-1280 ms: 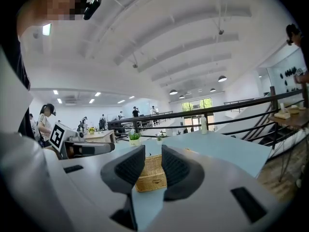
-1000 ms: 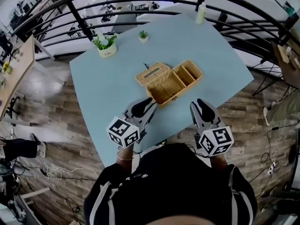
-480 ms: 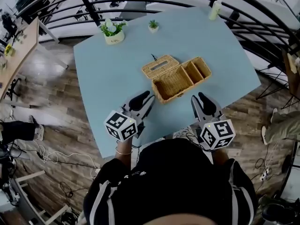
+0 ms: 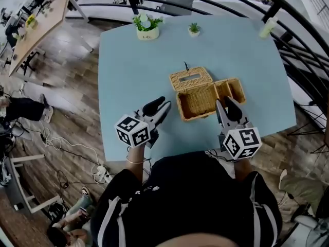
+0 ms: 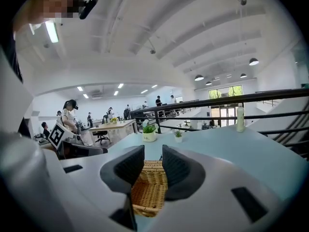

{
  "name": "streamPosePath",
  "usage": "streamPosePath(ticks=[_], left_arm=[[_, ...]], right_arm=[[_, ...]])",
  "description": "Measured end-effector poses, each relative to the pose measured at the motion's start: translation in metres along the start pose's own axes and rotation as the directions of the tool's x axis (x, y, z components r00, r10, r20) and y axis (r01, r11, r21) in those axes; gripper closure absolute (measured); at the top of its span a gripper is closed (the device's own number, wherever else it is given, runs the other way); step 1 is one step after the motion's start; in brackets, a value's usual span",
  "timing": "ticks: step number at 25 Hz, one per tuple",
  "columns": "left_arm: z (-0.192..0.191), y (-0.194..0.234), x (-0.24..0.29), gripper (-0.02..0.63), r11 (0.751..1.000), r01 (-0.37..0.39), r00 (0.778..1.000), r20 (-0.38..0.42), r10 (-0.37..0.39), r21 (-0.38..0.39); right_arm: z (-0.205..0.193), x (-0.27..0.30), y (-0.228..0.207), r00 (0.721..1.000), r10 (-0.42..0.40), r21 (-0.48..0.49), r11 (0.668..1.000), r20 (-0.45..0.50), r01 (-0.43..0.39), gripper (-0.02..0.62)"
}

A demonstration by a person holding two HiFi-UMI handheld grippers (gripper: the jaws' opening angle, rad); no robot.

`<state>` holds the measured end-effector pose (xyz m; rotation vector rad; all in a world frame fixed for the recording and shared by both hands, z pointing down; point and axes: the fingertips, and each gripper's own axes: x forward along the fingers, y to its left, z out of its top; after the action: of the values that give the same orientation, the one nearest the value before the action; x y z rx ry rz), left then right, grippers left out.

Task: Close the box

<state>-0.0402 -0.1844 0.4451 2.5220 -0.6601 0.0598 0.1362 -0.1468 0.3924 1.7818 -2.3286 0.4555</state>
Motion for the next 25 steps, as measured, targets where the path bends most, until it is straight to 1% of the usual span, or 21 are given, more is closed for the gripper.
streamPosePath(ticks=[3,6,12,16,20,23,25], left_arm=[[-0.004,0.012,0.012,0.499,0.998,-0.046,0.999,-0.014,0.045,-0.047],[-0.005,0.024,0.02,0.494,0.993,-0.07,0.998,-0.011,0.069,-0.096],[-0.011,0.052,0.029,0.487,0.978,-0.11,0.994,-0.011,0.11,-0.177],[-0.015,0.069,0.039,0.482,0.958,-0.112,0.993,0.001,0.116,-0.264],[-0.024,0.085,0.049,0.477,0.934,-0.107,0.994,-0.009,0.11,-0.34],[-0.029,0.097,0.059,0.476,0.913,-0.097,0.995,-0.02,0.097,-0.396],[-0.031,0.104,0.065,0.476,0.894,-0.081,0.996,-0.006,0.087,-0.441]], right_arm=[[0.001,0.02,-0.013,0.998,0.056,0.0,0.998,-0.029,-0.056,0.48],[-0.002,0.037,-0.021,0.993,0.097,0.003,0.995,-0.06,-0.097,0.478],[-0.013,0.063,-0.03,0.983,0.147,0.019,0.989,-0.113,-0.146,0.476],[-0.02,0.072,-0.035,0.976,0.171,0.052,0.985,-0.138,-0.165,0.477],[-0.025,0.079,-0.038,0.972,0.182,0.077,0.982,-0.151,-0.172,0.477],[-0.026,0.084,-0.043,0.972,0.178,0.083,0.982,-0.153,-0.167,0.476],[-0.026,0.086,-0.049,0.973,0.169,0.088,0.984,-0.157,-0.157,0.476]])
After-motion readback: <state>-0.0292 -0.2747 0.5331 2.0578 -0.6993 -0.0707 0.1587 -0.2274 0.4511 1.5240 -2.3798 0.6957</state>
